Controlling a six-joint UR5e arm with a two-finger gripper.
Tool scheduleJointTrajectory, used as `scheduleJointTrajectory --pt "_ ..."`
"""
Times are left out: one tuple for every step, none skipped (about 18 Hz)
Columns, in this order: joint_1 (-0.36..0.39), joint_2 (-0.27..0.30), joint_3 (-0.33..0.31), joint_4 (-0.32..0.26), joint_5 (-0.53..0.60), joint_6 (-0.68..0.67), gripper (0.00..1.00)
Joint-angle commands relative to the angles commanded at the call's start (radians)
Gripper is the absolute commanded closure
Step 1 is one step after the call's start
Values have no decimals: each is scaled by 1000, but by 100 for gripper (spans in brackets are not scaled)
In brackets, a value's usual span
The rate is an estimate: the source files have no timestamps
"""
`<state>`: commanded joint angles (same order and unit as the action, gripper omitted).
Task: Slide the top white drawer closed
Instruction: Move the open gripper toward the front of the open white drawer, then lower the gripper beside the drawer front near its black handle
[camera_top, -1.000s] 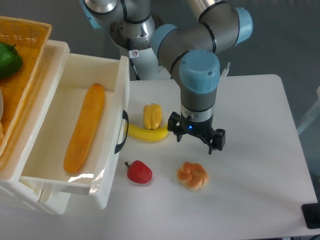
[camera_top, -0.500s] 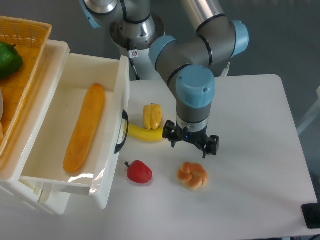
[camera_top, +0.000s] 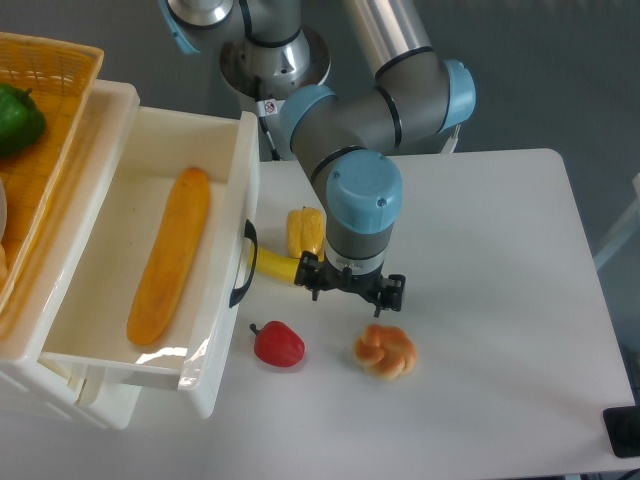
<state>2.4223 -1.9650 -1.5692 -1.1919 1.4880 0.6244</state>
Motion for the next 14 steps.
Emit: scheduleJointTrajectory --pt "-6 0 -6 -2 2 -9 0" --pt "-6 -2 -11 -2 2 -12 0" --pt "-8 -2 -17 -8 0 -12 0" --pt "-6 -2 -15 -20 -8 -12 0" --pt "-6 -2 -15 -23 -18 -11 0" --pt "-5 -2 -15 -26 -23 -11 0" --pt "-5 -2 -15 -31 -23 -11 0" --pt "-5 0 -15 -43 -25 -11 0" --pt "-5 2 -14 -49 -25 -9 0" --pt "-5 3 -14 -52 -31 -11 0" --pt "-5 5 -14 -54 -38 -11 0" --pt "-5 5 -14 -57 -41 -11 0" --pt "-5 6 -14 -63 -43 -9 0" --pt "-5 8 -14 -64 -43 -9 0"
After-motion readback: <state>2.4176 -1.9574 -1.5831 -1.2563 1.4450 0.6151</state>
